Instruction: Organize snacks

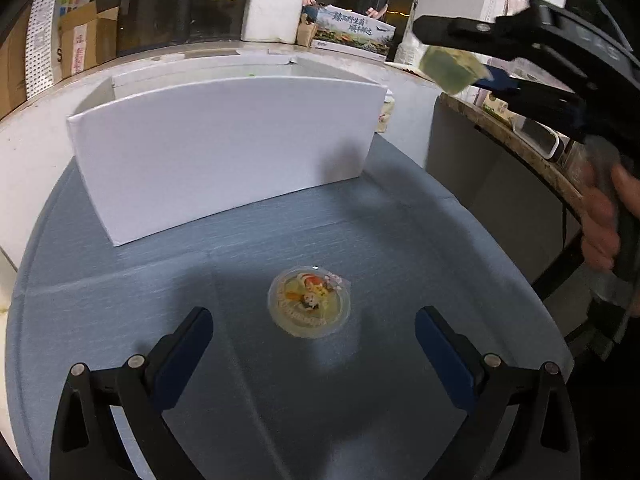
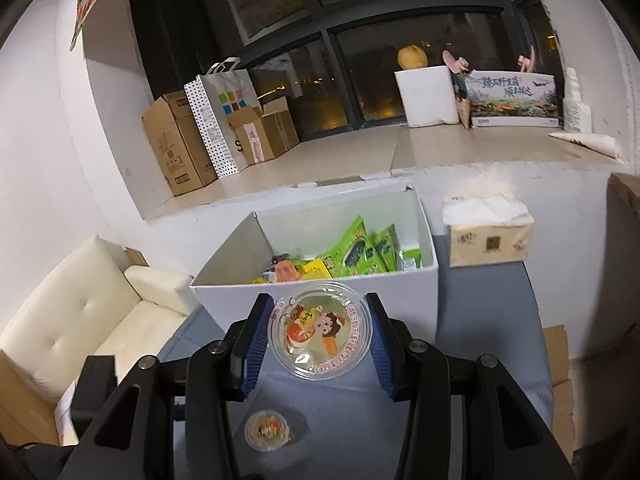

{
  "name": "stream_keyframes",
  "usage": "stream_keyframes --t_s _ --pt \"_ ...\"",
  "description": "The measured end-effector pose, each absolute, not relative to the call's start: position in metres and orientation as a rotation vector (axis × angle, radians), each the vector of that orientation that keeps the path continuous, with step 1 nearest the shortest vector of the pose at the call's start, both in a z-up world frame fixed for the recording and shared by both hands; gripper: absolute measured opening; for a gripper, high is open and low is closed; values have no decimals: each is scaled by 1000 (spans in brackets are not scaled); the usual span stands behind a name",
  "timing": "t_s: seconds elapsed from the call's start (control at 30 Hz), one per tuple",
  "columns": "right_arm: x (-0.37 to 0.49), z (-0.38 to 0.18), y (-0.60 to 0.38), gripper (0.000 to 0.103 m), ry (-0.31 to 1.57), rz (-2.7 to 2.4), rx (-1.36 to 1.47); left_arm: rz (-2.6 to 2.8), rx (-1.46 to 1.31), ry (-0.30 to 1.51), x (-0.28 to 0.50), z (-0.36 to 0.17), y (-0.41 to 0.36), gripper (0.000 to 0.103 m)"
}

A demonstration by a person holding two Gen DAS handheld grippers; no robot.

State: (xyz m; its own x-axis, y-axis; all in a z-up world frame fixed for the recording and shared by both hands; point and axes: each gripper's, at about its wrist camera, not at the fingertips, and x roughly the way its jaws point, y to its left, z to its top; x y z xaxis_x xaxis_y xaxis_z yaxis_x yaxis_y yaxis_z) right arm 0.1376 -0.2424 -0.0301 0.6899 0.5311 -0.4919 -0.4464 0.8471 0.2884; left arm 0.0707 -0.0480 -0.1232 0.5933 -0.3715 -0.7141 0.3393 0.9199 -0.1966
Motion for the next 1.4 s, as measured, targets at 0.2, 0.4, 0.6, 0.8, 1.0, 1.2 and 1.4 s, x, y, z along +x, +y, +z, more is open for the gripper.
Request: stream_keyframes --t_s 0.2,0.4,0.6,0.8,1.0,1.2,1.4 --pt "132 -35 -245 50 602 551 157 -414 -10 868 89 -137 -60 65" --pt "131 -40 -246 50 612 549 168 -421 -24 870 87 -139 -58 49" --pt "129 -43 -244 50 617 553 165 -431 -30 847 84 -127 -54 49" --pt "137 -42 -240 50 621 565 168 -418 -44 758 87 -82 -41 49" --pt "149 -27 -230 50 596 574 154 -327 -90 624 143 -5 -2 49" --pt "149 -22 -220 50 584 591 126 -270 -93 589 183 21 26 49" --pt "168 -17 -213 50 585 588 112 -253 -89 611 197 11 30 49"
